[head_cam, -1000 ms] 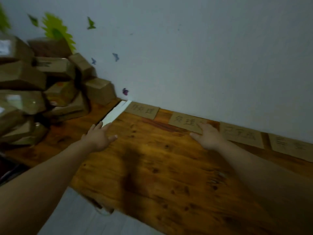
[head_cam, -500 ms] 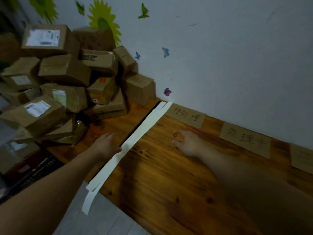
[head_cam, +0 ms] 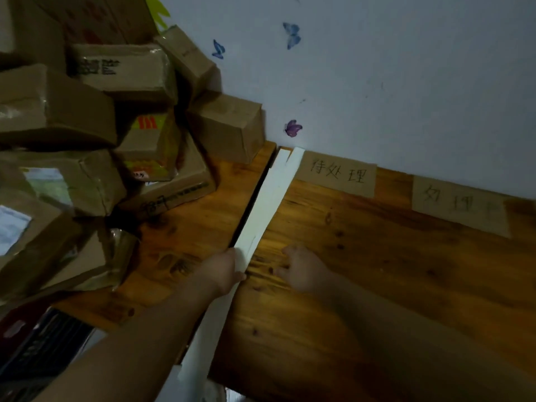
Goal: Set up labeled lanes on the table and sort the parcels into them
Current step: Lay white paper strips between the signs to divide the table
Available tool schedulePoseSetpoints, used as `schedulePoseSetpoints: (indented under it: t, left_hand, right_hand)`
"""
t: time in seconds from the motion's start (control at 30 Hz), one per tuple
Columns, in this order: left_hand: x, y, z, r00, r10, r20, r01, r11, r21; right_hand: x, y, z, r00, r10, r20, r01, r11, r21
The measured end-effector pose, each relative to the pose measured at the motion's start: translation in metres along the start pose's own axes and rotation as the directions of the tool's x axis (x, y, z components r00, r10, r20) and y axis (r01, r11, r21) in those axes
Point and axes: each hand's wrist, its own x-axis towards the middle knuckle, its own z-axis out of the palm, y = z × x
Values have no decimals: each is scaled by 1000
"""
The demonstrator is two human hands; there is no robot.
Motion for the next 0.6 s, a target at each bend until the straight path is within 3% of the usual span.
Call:
schedulePoseSetpoints:
  t: [0.2, 0.6]
  left_hand:
    - [14, -14, 14, 987, 144, -69, -137, 985, 108]
    - [14, -13, 9, 990, 31, -138, -67, 963, -262]
  right_hand:
    - [2, -33, 50, 986, 158, 51, -161, 985, 62]
    - [-2, -55, 69, 972, 234, 34, -234, 927, 293]
